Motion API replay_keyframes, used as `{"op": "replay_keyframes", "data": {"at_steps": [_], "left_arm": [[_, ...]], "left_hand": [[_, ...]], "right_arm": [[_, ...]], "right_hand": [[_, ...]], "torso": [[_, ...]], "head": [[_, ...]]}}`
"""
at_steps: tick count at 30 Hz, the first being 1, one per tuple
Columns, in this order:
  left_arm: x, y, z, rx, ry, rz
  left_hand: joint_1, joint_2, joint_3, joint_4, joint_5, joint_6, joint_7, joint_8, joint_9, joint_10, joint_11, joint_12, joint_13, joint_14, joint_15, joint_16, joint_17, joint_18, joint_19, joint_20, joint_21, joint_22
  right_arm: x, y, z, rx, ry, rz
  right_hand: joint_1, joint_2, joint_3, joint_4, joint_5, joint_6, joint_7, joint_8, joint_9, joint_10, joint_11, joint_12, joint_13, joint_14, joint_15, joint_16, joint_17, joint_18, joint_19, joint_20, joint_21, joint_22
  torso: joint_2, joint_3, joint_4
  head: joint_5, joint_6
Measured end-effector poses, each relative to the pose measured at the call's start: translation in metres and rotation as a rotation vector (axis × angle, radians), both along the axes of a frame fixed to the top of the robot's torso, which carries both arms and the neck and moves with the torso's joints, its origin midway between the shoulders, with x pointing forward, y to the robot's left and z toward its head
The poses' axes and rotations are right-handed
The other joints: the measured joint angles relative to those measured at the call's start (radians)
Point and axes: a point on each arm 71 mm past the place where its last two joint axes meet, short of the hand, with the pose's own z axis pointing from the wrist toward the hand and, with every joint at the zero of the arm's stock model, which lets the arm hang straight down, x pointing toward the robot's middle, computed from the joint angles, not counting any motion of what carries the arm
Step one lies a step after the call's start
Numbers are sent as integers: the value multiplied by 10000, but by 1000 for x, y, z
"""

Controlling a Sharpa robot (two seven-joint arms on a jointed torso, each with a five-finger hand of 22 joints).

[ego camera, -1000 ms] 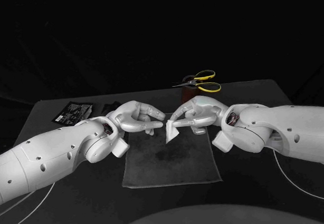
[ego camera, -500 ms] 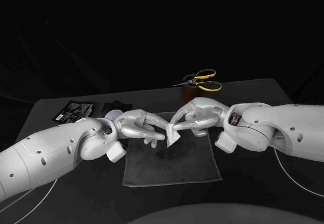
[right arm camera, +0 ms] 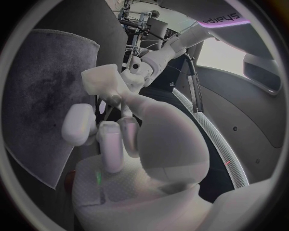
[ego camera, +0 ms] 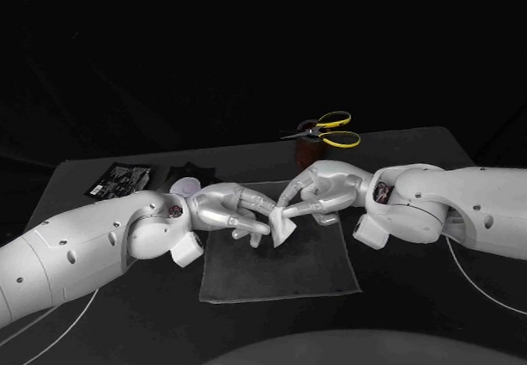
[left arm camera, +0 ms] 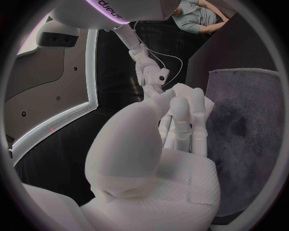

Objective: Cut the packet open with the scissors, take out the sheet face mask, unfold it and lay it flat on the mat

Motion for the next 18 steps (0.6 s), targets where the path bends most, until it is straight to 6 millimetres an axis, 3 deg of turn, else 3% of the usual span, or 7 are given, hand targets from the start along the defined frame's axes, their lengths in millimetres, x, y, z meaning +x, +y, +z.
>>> {"op": "replay_keyframes", "data": {"at_steps": [4, 7, 11, 18], "left_arm": [[-1, 0, 0, -49, 177, -84], [-1, 0, -1, -48, 273, -129], [-2, 0, -1, 1, 338, -195], [-2, 1, -2, 337, 311, -347]], "left_hand": [[-293, -51, 253, -253, 0, 229, 229, 30, 8, 693, 316, 147, 21, -10, 232, 219, 91, -2, -97, 73, 158, 145], [-481, -99, 425, -385, 0, 400, 400, 121, 41, 1101, 429, 257, 26, -11, 409, 390, 148, -53, -144, 120, 286, 254], [-749, -145, 554, -440, 0, 422, 422, 177, 79, 1389, 610, 351, 37, 76, 637, 639, 342, -74, -110, 239, 457, 387], [-1267, -245, 452, -254, 0, 384, 530, 94, 19, 1584, 631, 351, 41, 388, 760, 1044, 873, 100, 87, 436, 580, 413]], "right_arm": [[0, -1, 0, -50, -24, 161], [1, -2, 0, -105, -72, 234], [3, -5, 0, -213, -137, 262], [4, -7, 0, -382, -305, 329]], "right_hand": [[0, -1, 0, 0, -17, -1, 0, 0, 56, 0, 0, 0, -2, -14, 14, 0, -6, -1, 0, 0, 0, -8], [0, -1, -1, 0, -19, -13, 10, 0, 57, 0, 0, 0, 3, -14, 14, 0, -7, -2, -36, -36, -44, -22], [0, -2, -1, 0, -11, -17, 8, -3, 58, 0, 0, 0, 7, -15, 15, -1, -7, -3, -36, -36, -45, -31], [0, -3, -2, -1, 17, -7, -28, -28, 59, 0, 0, 1, 6, -16, 15, -10, -4, -3, -36, -36, -45, -39]], "torso": [[0, 0, 0], [0, 0, 2], [1, 0, 3], [4, 6, 2]], "head": [[11, -22], [12, -28], [26, -34], [44, -76]]}}
